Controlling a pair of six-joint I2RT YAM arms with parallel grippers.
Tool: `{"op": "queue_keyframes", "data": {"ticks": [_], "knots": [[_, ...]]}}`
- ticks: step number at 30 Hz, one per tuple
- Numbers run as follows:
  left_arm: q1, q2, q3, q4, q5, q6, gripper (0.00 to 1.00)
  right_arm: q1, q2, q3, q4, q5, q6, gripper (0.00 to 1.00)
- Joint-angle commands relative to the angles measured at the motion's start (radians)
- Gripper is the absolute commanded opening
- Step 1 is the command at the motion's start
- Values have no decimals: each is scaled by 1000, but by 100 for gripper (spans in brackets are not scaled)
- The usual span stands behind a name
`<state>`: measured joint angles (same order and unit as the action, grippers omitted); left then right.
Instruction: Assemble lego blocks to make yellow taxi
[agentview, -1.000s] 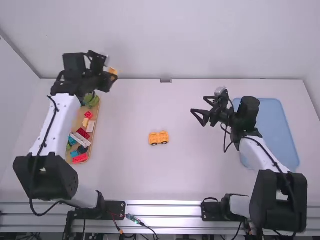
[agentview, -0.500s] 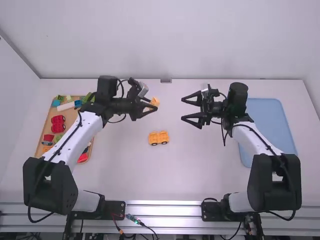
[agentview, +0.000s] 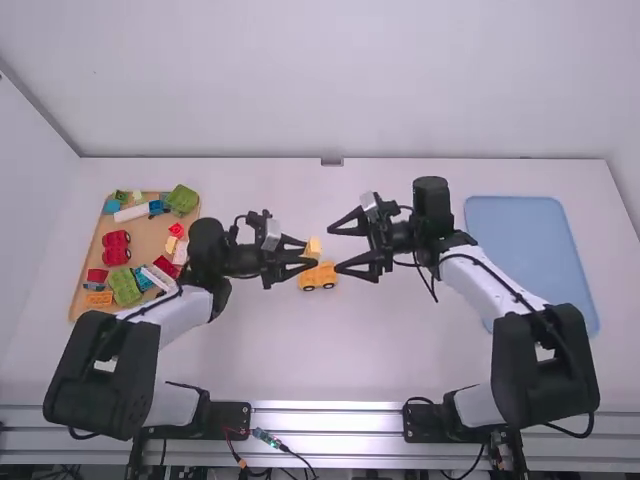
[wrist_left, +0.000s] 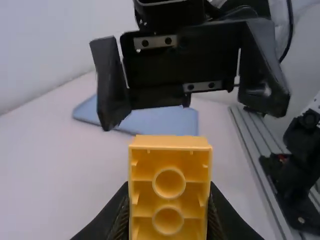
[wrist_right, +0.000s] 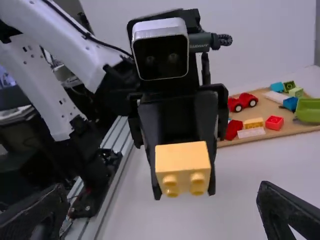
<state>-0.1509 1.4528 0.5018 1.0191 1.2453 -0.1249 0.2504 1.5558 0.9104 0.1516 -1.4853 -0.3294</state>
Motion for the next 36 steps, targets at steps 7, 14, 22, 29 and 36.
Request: {"op": "queue_keyframes", "data": {"ticks": [7,14,22,29,36], "knots": [[-6,-25,-102,210,-36,-290,2,91,13,23,77,90,39,97],[-6,-19,-9,26,-28,-186,2,134,13,-54,419,236,336,93],[-6,-19,22,94,-28,-198,2,85,13,-147,664,262,521,86],[-8,-19,61,51,21,-147,2,92,13,-165,727,264,564,81],[-47,-19,60,107,39,-146,2,97,74,-140,784,237,613,71]]}}
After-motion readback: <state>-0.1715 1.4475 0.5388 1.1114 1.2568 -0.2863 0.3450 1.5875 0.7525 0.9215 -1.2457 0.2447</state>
